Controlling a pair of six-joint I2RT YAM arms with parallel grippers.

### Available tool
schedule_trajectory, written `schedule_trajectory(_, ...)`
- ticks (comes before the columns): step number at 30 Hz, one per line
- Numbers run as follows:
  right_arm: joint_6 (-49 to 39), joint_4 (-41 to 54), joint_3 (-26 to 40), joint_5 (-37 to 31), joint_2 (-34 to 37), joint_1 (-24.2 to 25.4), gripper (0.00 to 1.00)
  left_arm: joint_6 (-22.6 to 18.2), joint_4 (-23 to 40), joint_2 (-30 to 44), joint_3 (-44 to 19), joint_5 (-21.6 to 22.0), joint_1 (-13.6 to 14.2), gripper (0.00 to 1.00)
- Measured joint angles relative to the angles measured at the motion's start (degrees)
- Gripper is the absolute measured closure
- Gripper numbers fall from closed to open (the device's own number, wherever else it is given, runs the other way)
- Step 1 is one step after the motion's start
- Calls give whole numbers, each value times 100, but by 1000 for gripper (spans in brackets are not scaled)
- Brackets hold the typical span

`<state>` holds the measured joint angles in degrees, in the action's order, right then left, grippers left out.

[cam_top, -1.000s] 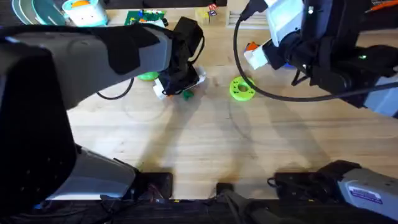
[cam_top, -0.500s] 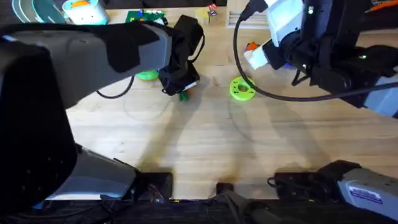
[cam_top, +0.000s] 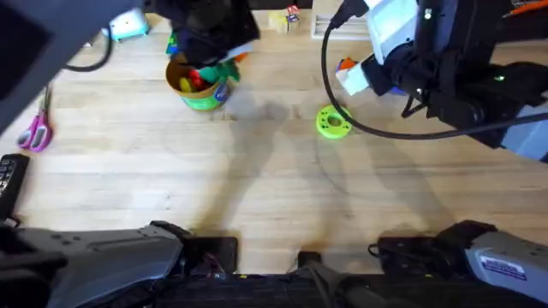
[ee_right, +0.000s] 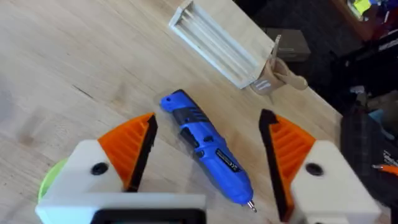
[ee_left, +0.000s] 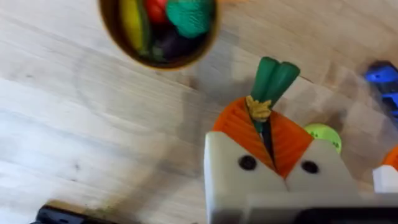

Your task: Pick up the gripper from the table and insert it into the empty holder that is missing its gripper. Then pick up a screw, insert it into the mounting hole, and use the screwdriver to tighten it. Finally, clean up the table by picking up the vegetable and placing it into the bucket.

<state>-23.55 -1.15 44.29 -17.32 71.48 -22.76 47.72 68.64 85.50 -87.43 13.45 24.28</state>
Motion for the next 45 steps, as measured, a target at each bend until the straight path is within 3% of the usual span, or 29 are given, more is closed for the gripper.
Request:
schedule_trajectory(6,0,0,0,0,0,0,7,-20,105,-60,35,606,-613,980)
schedule_trajectory(14,0,0,0,0,0,0,7,-37,-209,595,215,590,-1525,980)
schedule_trajectory(15,0,0,0,0,0,0,7,-70,-367,839,224,538,-1758,980)
schedule_trajectory(24,0,0,0,0,0,0,8,-419,-980,1291,233,71,-1859,981)
schedule_trajectory(25,0,0,0,0,0,0,7,-443,-1010,1291,233,54,-1859,946)
schedule_trajectory(26,0,0,0,0,0,0,7,-472,-1019,1291,233,46,-1859,824)
schedule_trajectory(31,0,0,0,0,0,0,7,-478,-971,1291,233,-2,-1859,60)
schedule_trajectory(33,0,0,0,0,0,0,7,-489,-953,1290,233,-22,-1861,12)
schedule_trajectory(41,348,61,0,0,-211,0,8,-570,-612,879,227,-61,-1859,8)
schedule_trajectory(45,1256,148,0,2,-750,-39,10,-1089,-555,234,159,-154,-1841,8)
